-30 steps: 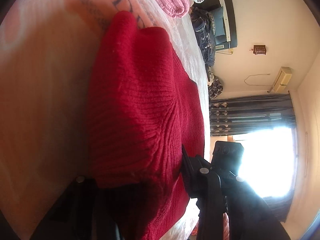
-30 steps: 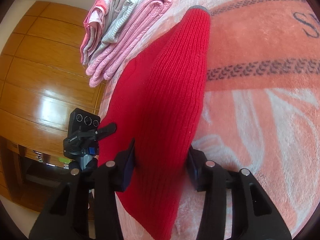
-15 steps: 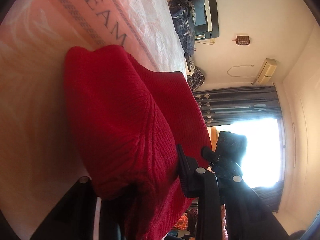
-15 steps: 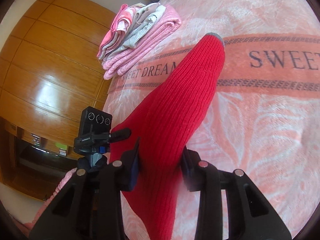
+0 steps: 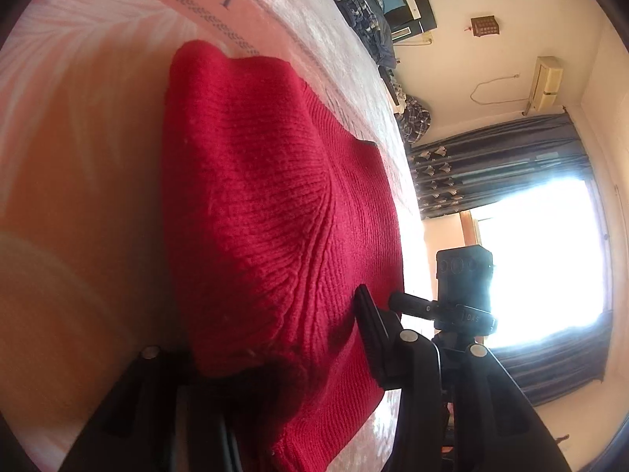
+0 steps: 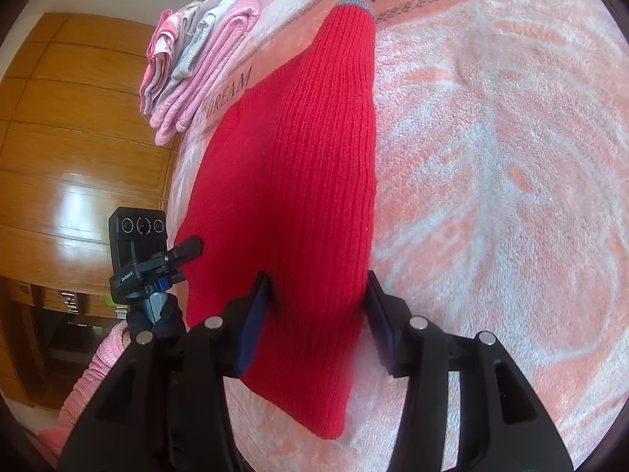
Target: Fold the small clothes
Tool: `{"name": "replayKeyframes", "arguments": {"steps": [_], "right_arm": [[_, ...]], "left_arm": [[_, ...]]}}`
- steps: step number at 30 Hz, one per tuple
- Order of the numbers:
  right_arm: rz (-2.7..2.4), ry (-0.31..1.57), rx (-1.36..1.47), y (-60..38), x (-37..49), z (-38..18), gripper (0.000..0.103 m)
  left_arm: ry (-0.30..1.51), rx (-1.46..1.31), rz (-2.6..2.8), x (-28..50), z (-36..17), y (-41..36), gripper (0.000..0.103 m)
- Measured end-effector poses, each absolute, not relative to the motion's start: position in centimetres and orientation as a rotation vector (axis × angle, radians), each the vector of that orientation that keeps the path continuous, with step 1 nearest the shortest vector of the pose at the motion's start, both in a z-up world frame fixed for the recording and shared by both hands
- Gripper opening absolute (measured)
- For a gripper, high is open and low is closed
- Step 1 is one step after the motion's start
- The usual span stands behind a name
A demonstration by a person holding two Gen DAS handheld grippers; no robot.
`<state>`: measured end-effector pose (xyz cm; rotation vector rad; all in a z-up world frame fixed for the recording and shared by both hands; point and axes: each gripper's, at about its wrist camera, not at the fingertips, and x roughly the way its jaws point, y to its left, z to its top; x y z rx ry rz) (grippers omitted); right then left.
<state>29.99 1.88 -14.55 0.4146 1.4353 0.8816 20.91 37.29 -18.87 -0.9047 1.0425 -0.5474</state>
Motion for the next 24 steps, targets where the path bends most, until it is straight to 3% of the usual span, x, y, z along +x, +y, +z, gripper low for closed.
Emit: {"name": "replayKeyframes", "arguments": {"steps": [10, 13, 16, 24], "right_arm": [[0.913, 1.489, 0.429, 1.4, 24.6, -16.1, 0.055], [0.912, 1.481, 0.412, 1.7, 23.9, -16.4, 0.043], [0.917, 1.484, 0.434, 1.2, 23.8, -16.3, 0.020], [0.887, 1.445, 0.352, 1.1, 22.9, -15.0, 0.015]], "left_arm": [[1.048, -0.809, -0.540, 15.6, -17.8, 37.7, 0.049], [1.076, -0.755, -0.547, 14.4, -18.2, 36.2, 0.049], [1.076, -0.677, -0.533, 13.9, -17.5, 34.9, 0.049], [1.071, -0.478, -0.477, 13.2, -16.3, 32.4, 0.048]]}}
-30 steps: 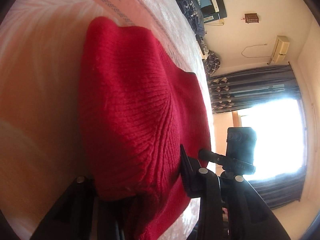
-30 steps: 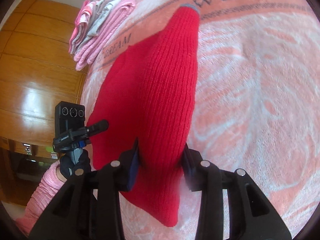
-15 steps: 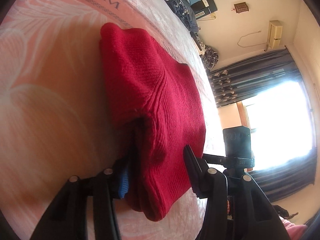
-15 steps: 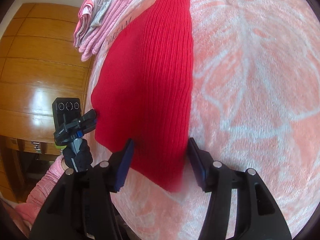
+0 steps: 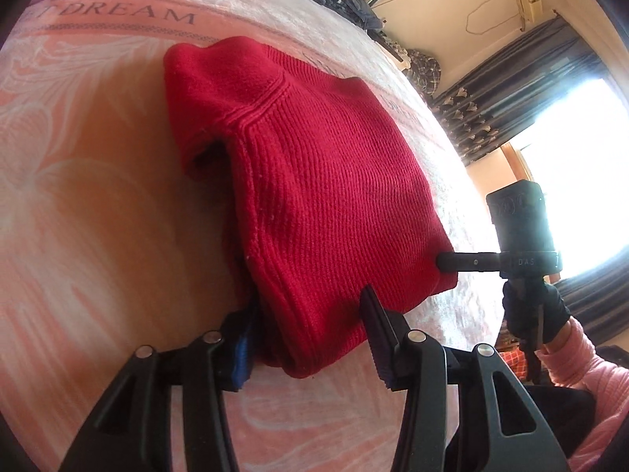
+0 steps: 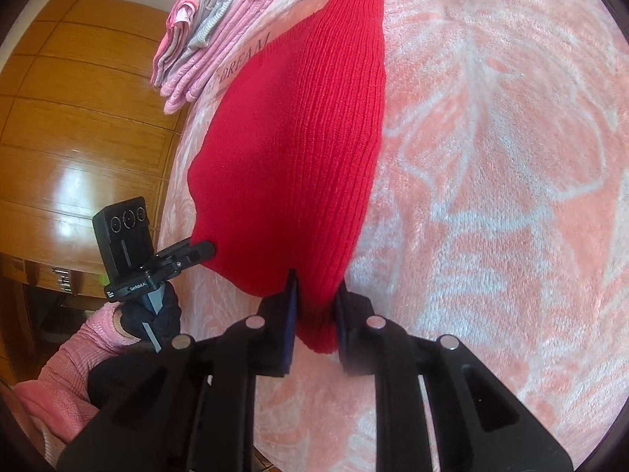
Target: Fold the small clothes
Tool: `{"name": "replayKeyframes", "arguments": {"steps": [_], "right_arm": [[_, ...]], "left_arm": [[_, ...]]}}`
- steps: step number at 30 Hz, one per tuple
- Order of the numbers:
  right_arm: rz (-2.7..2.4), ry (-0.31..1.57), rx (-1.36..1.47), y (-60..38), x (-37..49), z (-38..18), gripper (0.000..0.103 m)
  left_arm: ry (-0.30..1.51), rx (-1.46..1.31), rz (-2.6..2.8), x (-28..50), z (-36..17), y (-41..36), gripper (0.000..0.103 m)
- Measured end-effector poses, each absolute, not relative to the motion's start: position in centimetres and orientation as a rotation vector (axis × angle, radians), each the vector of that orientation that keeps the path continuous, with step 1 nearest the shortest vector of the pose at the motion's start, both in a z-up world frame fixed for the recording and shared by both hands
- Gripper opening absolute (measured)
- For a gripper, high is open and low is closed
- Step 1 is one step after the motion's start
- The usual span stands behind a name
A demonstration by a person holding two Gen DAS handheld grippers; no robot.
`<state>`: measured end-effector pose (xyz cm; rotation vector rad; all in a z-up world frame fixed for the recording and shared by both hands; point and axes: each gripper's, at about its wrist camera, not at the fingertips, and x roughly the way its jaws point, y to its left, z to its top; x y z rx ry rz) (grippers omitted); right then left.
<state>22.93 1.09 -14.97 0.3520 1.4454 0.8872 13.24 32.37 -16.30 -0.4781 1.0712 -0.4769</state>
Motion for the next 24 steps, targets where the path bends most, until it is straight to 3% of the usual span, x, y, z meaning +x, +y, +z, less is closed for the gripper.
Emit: {"name": "replayKeyframes", "arguments": {"steps": [11, 13, 17, 21, 24], "right_arm": [[0.852, 1.461, 0.386, 0.9, 21.9, -17.9, 0.014], [0.847, 1.460, 0.384, 0.7, 21.8, -17.7, 0.015], [0.822, 1.457, 0.362, 0.4, 21.6, -16.8, 0.025], [0.762, 1.389, 0.214, 0.8, 21.0, -13.9, 0.050], [0.738, 1.350, 0.199, 0.7, 20.5, -11.7, 0.052]], "left_arm": [[1.033, -0.429, -0.492, 12.5, -17.0, 32.6, 0.048], [1.041, -0.437, -0.496, 12.6, -16.7, 32.5, 0.054], [1.062, -0.450, -0.464, 12.7, -16.0, 32.2, 0.056], [1.059, -0.438, -0.402, 11.9, -14.6, 32.5, 0.066], [1.045, -0.432, -0.369, 10.8, -13.0, 32.9, 0.073]]}}
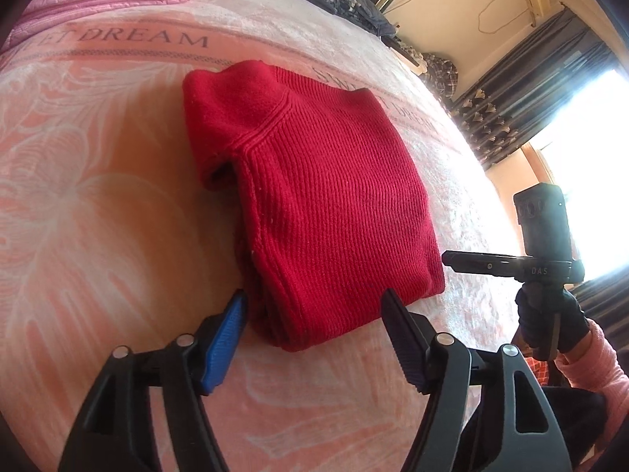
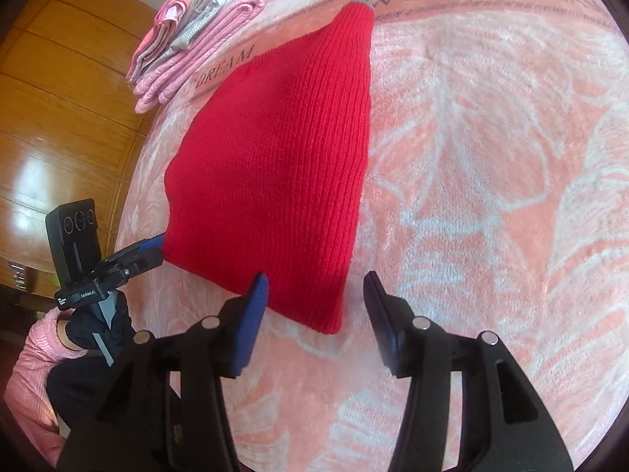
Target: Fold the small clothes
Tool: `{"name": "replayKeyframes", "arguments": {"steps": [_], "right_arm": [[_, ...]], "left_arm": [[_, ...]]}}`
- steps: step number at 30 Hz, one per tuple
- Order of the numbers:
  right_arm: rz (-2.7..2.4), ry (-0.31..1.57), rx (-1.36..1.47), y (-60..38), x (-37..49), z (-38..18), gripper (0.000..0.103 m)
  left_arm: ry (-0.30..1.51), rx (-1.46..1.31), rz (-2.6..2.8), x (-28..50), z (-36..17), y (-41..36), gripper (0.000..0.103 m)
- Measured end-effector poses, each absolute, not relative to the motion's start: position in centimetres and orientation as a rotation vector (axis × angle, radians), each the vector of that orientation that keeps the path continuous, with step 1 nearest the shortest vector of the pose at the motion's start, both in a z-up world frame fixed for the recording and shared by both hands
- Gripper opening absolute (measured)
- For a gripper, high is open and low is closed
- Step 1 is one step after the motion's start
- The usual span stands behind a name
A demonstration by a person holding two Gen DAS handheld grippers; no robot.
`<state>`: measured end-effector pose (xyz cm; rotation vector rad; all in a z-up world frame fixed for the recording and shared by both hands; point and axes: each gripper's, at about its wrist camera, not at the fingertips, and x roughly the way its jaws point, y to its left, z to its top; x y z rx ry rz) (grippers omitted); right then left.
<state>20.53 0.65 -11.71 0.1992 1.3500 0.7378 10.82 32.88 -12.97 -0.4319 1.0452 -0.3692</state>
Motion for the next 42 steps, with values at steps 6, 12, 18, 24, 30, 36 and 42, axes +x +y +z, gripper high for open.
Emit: {"name": "replayKeyframes", "arguments": {"steps": [6, 12, 18, 24, 30, 36, 42], "right_arm": [[0.680, 1.243, 0.146, 0.3, 18.2, -6.2, 0.065], [0.648, 1.140, 0.082, 0.3, 14.5, -1.5, 0.073], [0.629, 1.040, 0.061, -0.1, 11.1, 2.1, 0.085], [0.566, 0.985, 0.052, -0.1, 7.8, 4.3, 0.091], [0.551, 0.962, 0.092, 0.1, 4.7, 4.8, 0.093], [0.533, 0.928, 0.082, -0.1, 2.1, 4.0, 0.094], [0.459, 0.939, 0.062, -1.0, 1.2, 1.9, 0.099]], "left_arm": [[1.006, -0.419, -0.264, 8.2, -8.2, 33.9, 0.077], [0.991, -0.314, -0.106, 4.9, -3.8, 33.2, 0.081], [0.951, -0.266, -0.046, 1.4, -0.1, 31.6, 0.081], [0.892, -0.266, -0.031, -2.4, 1.9, 30.1, 0.082], [0.831, -0.267, -0.003, -5.8, 2.3, 28.9, 0.083], [0.796, -0.231, 0.051, -8.2, 1.7, 28.4, 0.094], [0.787, -0.173, 0.105, -9.3, 0.3, 28.2, 0.094]]}}
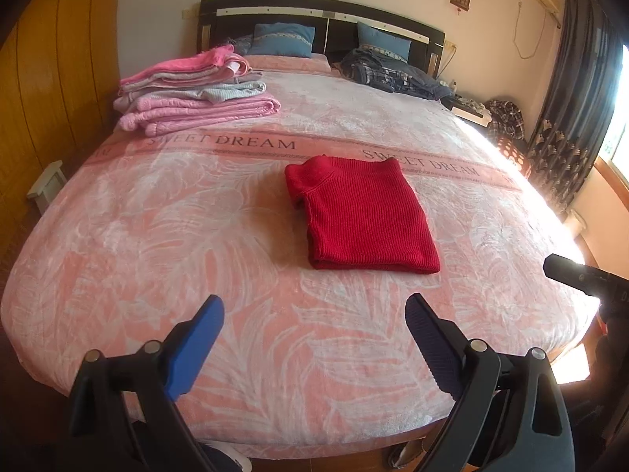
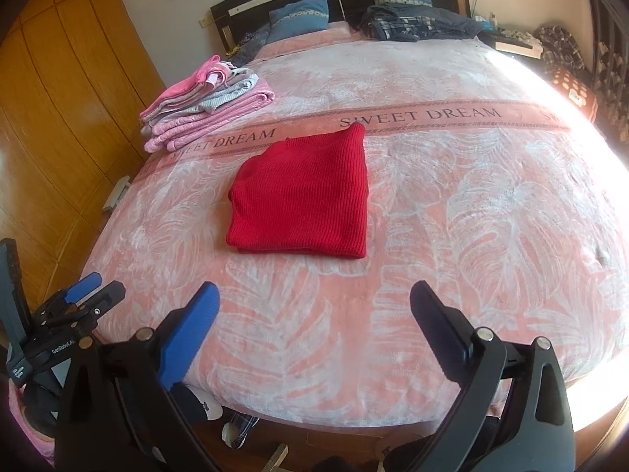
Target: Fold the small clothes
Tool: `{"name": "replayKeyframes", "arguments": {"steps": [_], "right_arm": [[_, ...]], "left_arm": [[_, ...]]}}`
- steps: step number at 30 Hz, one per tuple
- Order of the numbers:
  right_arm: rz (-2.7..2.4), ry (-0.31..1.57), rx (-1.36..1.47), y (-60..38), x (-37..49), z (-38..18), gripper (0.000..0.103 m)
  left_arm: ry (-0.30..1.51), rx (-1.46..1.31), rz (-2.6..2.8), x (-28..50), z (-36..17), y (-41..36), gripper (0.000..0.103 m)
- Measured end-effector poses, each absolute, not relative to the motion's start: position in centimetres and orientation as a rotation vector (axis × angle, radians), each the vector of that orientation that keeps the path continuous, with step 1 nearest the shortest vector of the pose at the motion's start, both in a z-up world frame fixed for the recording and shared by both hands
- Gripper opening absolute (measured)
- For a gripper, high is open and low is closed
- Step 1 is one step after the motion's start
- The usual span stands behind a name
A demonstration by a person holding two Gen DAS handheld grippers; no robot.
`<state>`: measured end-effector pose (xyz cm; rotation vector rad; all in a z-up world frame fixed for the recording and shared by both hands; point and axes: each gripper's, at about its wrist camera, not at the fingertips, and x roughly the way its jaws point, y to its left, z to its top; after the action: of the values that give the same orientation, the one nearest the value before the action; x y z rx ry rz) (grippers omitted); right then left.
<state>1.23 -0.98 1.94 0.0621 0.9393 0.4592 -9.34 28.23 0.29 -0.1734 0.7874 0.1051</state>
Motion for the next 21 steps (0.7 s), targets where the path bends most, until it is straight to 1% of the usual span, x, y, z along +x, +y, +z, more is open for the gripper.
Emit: {"name": "replayKeyframes", "arguments": {"steps": [3, 13, 21], "right_arm": [[0.422, 0.952, 0.045, -1.2, 1.2, 1.0, 0.099], [0.418, 0.980, -0.026, 0.4, 0.8, -0.4, 0.099], [0.427, 1.046, -0.032, 2.0, 0.1, -1.6, 0.099]], "left_arm": [[0.780, -0.151, 0.135, -9.7, 0.0, 28.0, 0.095], [0.836, -0.084, 0.232, -10.2, -1.6, 27.5, 0.095], [0.895, -0.095, 0.258, -10.3, -2.7, 28.0, 0.095]]}}
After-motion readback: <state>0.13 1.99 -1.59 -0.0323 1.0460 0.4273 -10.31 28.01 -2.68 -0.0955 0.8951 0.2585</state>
